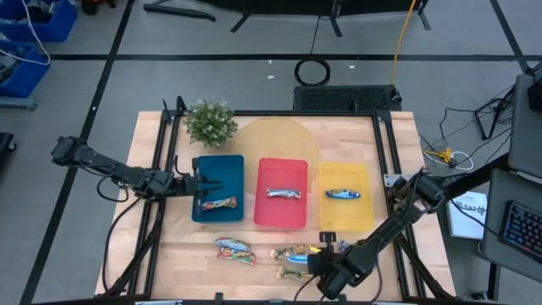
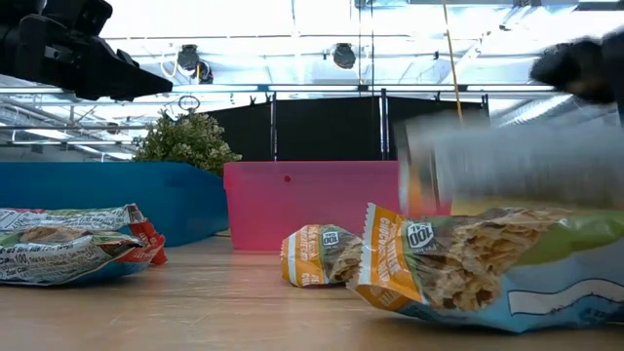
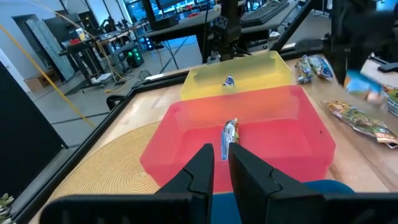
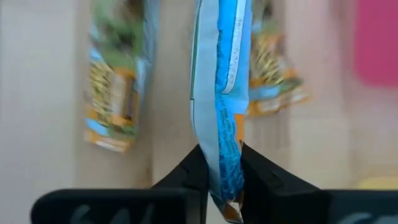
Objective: Pick and place Granola Bars by type
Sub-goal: Put the blue granola bar into the yellow bin
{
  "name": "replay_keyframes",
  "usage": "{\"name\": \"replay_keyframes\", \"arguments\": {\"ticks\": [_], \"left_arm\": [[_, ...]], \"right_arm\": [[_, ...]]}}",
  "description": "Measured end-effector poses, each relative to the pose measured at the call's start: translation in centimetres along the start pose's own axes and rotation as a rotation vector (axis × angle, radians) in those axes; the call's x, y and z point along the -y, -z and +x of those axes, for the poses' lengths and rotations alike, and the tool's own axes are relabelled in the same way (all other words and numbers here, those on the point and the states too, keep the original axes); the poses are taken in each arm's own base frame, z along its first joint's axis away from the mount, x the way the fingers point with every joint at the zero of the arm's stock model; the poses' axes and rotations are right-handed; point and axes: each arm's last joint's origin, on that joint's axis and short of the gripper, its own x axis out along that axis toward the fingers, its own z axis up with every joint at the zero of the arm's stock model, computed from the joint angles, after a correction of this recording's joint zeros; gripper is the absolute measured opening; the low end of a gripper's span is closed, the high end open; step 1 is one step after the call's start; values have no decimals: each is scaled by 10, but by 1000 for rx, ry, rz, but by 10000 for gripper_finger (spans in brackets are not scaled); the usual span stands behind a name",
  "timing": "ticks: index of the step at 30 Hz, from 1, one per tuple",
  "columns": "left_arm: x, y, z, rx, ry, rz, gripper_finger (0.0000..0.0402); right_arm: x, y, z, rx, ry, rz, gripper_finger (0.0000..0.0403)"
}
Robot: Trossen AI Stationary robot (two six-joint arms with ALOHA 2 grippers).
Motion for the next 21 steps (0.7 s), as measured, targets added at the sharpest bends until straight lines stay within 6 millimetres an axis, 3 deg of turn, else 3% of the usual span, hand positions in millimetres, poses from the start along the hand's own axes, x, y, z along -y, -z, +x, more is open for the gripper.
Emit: {"name": "replay_keyframes", "arguments": {"ticks": [7, 12, 16, 21], "left_arm": [[0, 0, 0, 0, 0, -8, 58], [0, 0, 0, 0, 0, -17, 58], [0, 0, 0, 0, 0, -22, 58], [0, 0, 0, -2, 0, -6, 58]], "right_arm": [[20, -19, -56, 226, -8, 8, 39], [72, -51, -81, 327, 56, 44, 39], [124, -76, -64, 263, 103, 23, 39], [176, -93, -18, 97, 63, -6, 38]]}}
